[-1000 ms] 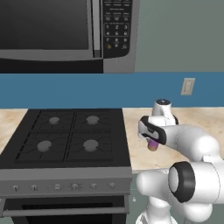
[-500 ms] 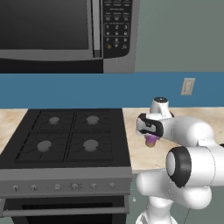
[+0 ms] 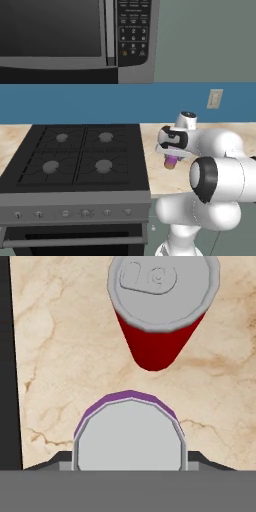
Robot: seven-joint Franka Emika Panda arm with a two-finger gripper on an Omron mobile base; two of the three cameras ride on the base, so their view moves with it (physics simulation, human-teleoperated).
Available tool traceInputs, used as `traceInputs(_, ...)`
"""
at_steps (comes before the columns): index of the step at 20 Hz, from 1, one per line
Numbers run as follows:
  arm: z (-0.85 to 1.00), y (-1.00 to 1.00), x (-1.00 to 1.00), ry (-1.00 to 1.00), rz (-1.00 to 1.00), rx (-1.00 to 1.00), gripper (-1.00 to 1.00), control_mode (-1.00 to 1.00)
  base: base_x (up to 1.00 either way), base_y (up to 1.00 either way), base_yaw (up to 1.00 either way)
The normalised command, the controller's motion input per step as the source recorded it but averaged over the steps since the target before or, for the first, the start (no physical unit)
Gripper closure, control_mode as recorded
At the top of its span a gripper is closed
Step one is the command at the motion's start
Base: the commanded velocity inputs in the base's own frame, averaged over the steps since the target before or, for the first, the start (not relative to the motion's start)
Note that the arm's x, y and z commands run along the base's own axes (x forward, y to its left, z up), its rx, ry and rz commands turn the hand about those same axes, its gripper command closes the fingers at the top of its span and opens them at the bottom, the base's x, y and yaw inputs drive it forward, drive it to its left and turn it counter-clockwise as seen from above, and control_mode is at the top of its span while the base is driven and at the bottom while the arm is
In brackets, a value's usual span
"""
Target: Four empty soda cans are scattered around the kitchen. Gather all the cans and cluster them next to the stove for recycling.
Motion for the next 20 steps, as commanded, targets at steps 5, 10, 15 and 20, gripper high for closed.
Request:
traceInputs(5,-0.22,0.05,-0.01,0.0,0.0,0.02,1.0,-1.0,0.0,0.0,0.0)
traceInputs(10,-0.25,0.14,-0.02,0.0,0.0,0.0,-1.0,-1.0,0.0,0.0,0.0)
traceInputs(15,-0.11,0.11,-0.14,0.0,0.0,0.0,-1.0,-1.0,0.0,0.0,0.0)
traceInputs(20,0.08,0.0,-0.1,0.0,0.0,0.0,-1.0,-1.0,0.0,0.0,0.0)
